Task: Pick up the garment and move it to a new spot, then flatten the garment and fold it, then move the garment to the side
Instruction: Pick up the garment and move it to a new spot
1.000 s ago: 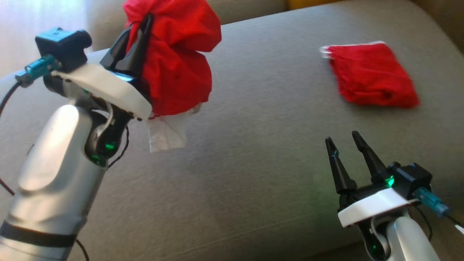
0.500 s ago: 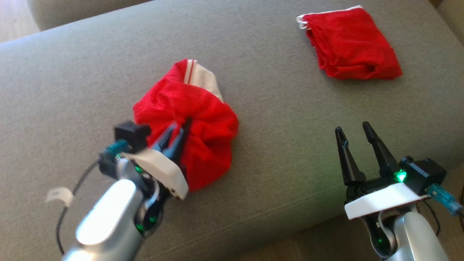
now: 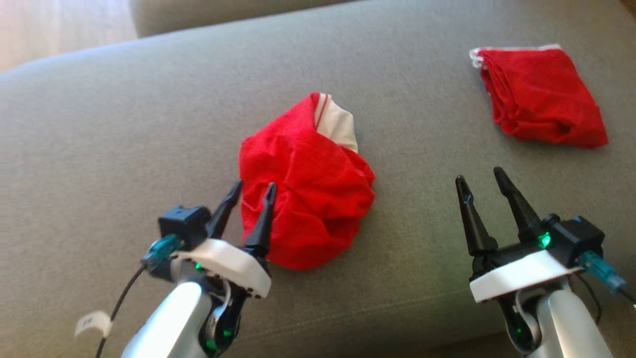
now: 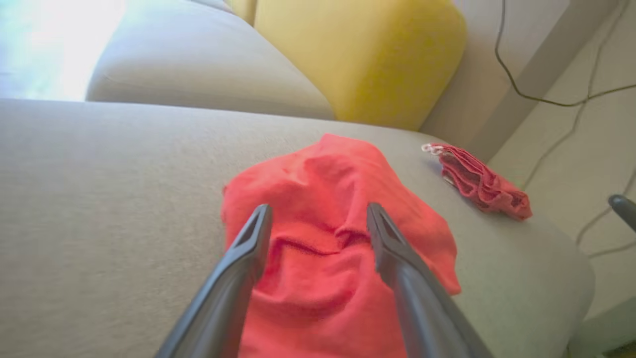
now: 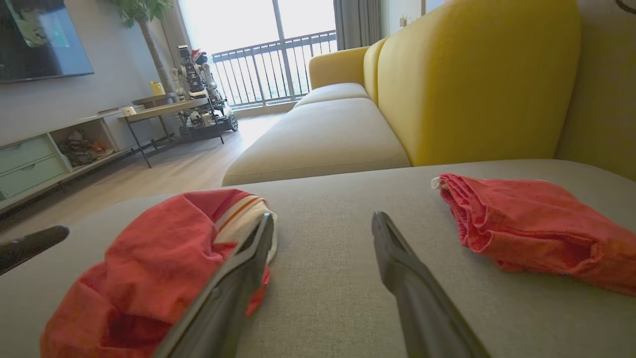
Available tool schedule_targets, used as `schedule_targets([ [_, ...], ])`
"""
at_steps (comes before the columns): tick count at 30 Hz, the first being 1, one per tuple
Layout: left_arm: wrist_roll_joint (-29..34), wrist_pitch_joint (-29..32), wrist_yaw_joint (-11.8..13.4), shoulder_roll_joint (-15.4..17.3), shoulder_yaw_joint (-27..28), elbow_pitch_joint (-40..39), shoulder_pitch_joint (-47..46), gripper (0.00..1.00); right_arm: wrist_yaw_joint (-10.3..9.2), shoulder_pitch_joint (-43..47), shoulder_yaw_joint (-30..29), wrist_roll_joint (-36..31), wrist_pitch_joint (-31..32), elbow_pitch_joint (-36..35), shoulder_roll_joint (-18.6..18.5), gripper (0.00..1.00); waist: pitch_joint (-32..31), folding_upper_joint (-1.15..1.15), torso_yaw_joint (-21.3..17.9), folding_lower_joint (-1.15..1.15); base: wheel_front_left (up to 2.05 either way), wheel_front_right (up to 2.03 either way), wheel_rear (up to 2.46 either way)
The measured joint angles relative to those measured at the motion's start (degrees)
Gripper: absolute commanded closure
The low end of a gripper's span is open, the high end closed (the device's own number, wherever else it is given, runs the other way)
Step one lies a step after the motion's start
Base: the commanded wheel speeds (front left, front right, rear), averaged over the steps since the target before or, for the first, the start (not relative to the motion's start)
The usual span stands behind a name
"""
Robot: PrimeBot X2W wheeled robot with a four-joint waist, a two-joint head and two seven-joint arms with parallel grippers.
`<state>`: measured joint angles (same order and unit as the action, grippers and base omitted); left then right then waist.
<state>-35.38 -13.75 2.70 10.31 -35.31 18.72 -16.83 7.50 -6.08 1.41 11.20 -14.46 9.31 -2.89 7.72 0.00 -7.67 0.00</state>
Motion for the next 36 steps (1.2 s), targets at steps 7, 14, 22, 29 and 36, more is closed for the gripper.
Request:
schedule_targets([
  [7,4.05,-0.54,5.75,-0.15,8.51,-9.64,8.61,0.0,0.0,2.83,0.09,-0.26,0.0,0.31,0.0,0.0,-4.93,0.0,3.09,0.0,0.0,0.0,0.0],
  [14,11.99,-0.54,8.22,-1.83,19.48,-17.85,20.82,0.0,0.0,5.67,-0.02,-0.6,0.0,0.13,0.0,0.0,-8.62,0.0,5.33,0.0,0.0,0.0,0.0],
  [22,22.54,-0.55,7.3,-4.42,24.24,-20.87,29.98,0.0,0.0,9.6,-1.25,-0.27,0.0,-0.33,0.04,0.0,-11.26,0.0,7.2,0.0,0.0,0.0,0.0],
  [29,24.77,-0.54,5.33,-6.2,26.81,-19.39,32.16,0.0,0.0,13.11,0.08,-4.13,0.0,-1.13,0.22,0.0,-12.96,0.0,8.17,0.0,0.0,0.0,0.0],
  [36,25.73,-0.55,4.28,-6.79,28.39,-19.01,32.7,0.0,0.0,13.16,0.55,-4.14,0.0,-1.35,0.24,0.0,-13.66,0.0,8.0,0.0,0.0,0.0,0.0],
])
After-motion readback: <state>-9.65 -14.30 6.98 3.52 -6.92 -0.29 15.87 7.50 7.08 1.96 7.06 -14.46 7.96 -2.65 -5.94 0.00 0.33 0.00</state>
